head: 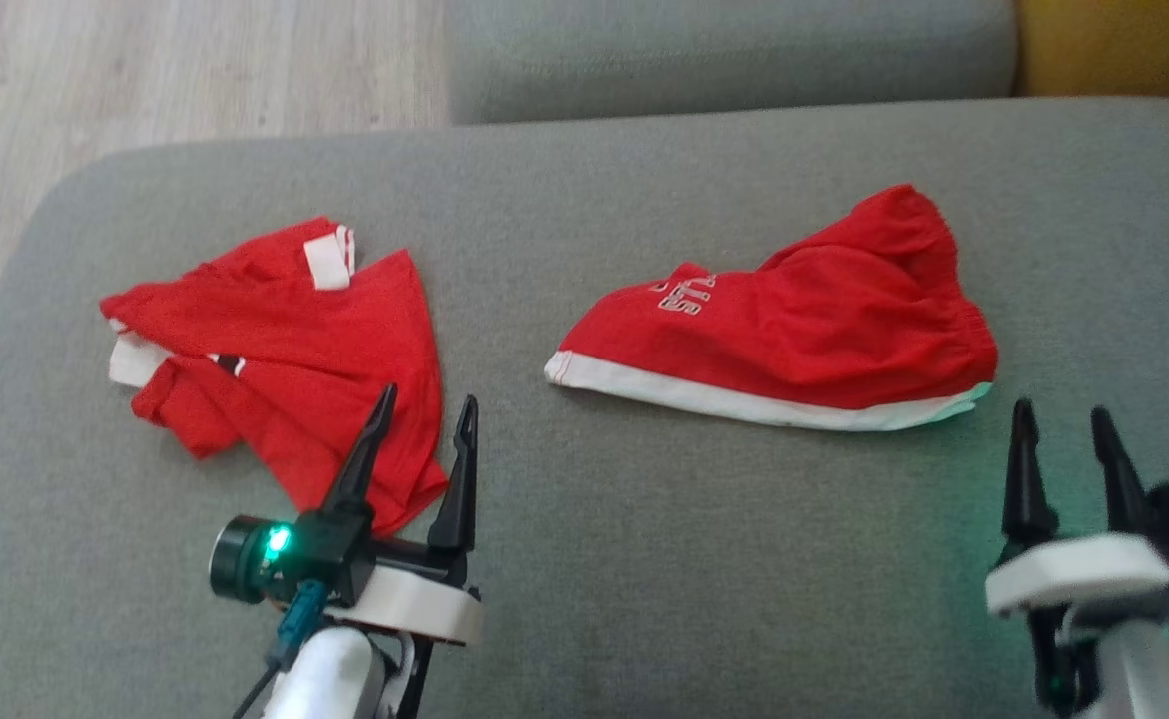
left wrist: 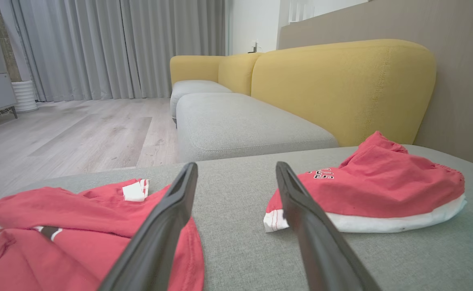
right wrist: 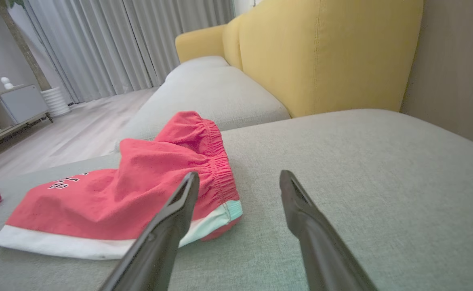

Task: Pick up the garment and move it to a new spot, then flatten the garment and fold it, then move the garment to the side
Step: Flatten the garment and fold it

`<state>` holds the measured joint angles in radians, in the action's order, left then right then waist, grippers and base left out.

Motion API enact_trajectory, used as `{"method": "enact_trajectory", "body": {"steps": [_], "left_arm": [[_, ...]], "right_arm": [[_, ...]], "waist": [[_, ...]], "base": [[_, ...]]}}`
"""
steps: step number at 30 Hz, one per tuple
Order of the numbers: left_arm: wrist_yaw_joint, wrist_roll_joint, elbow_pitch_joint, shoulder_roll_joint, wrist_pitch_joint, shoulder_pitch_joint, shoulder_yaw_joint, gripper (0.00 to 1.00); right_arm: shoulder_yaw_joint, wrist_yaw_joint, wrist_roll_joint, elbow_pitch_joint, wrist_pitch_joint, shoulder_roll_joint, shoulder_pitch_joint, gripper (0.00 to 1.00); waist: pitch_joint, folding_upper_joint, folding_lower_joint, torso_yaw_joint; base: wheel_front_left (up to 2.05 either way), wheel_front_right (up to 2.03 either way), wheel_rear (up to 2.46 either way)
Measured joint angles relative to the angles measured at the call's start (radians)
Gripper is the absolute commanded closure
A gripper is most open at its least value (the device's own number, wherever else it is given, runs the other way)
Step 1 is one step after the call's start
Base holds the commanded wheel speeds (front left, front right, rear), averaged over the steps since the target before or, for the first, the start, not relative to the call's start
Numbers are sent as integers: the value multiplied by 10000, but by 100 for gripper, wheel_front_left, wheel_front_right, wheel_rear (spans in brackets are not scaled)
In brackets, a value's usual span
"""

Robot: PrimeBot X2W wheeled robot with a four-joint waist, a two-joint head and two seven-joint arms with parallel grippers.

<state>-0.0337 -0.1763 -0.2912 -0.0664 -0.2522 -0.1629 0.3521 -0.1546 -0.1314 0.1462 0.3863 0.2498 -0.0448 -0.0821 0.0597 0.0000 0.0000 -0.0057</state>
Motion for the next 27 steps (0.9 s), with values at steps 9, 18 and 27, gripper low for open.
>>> {"method": "enact_trajectory", "body": {"steps": [9, 18, 27], "left_arm": [[159, 75, -50, 52, 0, -427, 8, 0], [163, 151, -119, 82, 0, -444, -8, 0], [245, 278, -171, 90, 0, -462, -130, 0]], "right_arm": [[-894, 0, 752, 2851, -667, -6, -2150, 0], [-736, 0, 1801, 5070, -295, -13, -3235, 0], [-606, 0, 2033, 5799, -17, -52, -3878, 100]], "waist": [[744, 0, 1, 446], [1126, 0, 1, 806], [1079, 0, 1, 784]], "base": [[0, 0, 0], [0, 0, 0], [0, 0, 0]]}}
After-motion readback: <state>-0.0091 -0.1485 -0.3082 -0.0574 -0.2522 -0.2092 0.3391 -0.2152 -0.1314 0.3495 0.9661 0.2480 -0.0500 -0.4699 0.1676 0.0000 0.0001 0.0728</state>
